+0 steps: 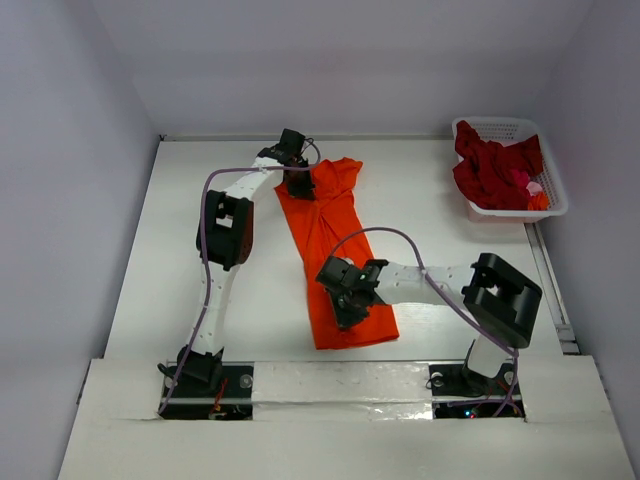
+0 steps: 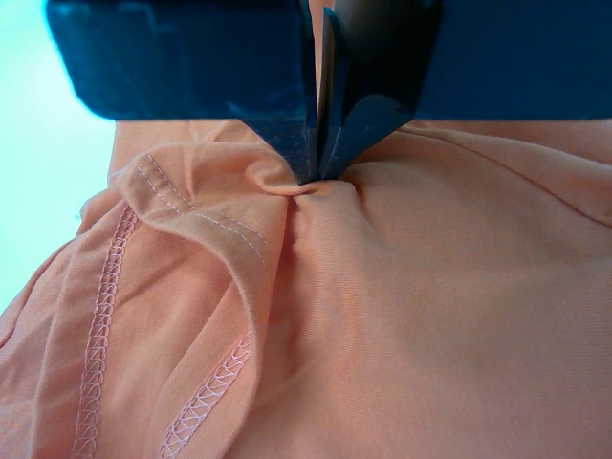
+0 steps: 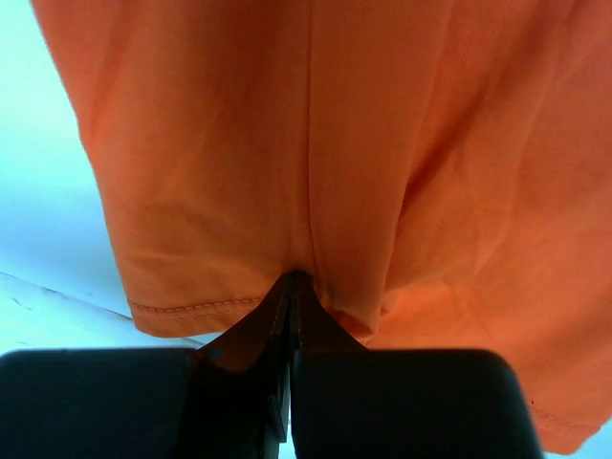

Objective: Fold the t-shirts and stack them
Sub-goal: Rotate the tshirt 90 degrees

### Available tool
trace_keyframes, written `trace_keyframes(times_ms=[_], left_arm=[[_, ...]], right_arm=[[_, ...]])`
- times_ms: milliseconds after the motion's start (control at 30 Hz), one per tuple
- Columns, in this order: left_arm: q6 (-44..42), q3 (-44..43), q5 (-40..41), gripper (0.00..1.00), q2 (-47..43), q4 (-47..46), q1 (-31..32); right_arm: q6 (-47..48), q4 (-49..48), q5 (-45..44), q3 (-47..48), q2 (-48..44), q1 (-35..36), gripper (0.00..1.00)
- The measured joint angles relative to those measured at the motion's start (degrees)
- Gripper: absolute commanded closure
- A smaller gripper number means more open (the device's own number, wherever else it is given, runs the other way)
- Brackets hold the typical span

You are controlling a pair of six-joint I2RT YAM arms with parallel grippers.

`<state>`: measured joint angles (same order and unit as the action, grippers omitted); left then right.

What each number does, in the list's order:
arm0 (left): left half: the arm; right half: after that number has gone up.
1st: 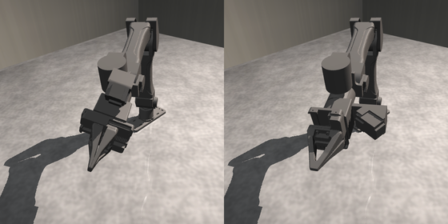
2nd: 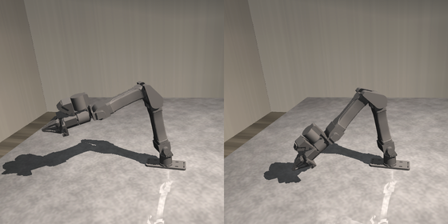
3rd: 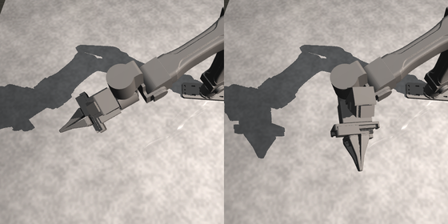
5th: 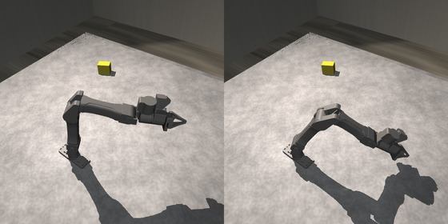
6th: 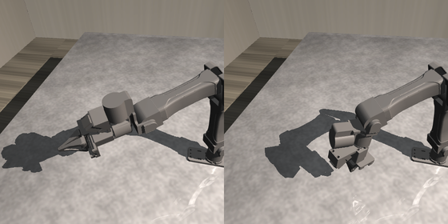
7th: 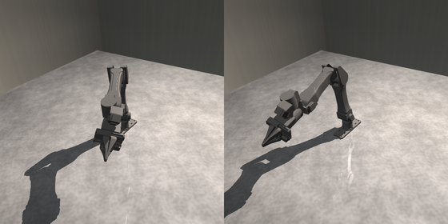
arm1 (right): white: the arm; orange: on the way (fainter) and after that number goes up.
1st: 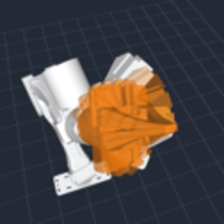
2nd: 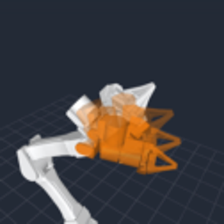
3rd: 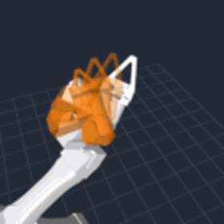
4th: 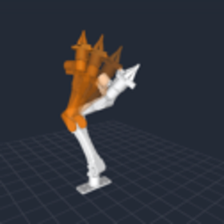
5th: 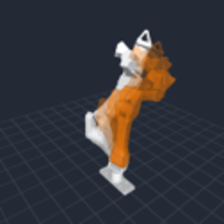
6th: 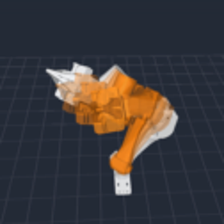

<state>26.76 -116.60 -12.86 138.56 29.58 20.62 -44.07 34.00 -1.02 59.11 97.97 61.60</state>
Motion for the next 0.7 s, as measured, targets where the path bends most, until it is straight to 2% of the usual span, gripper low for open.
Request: trace_keyframes(times_ms=[267, 700], left_arm=[[-0.02, -0.04, 0.02, 1.00, 0.00, 0.02, 0.00], [-0.24, -3.78, -2.01, 1.00, 2.01, 2.93, -0.59]], right_arm=[[-1.25, -3.63, 0.98, -2.75, -1.55, -0.02, 1.00], [-1.14, -10.64, 9.44, -2.03, 1.95, -0.15, 1.00]])
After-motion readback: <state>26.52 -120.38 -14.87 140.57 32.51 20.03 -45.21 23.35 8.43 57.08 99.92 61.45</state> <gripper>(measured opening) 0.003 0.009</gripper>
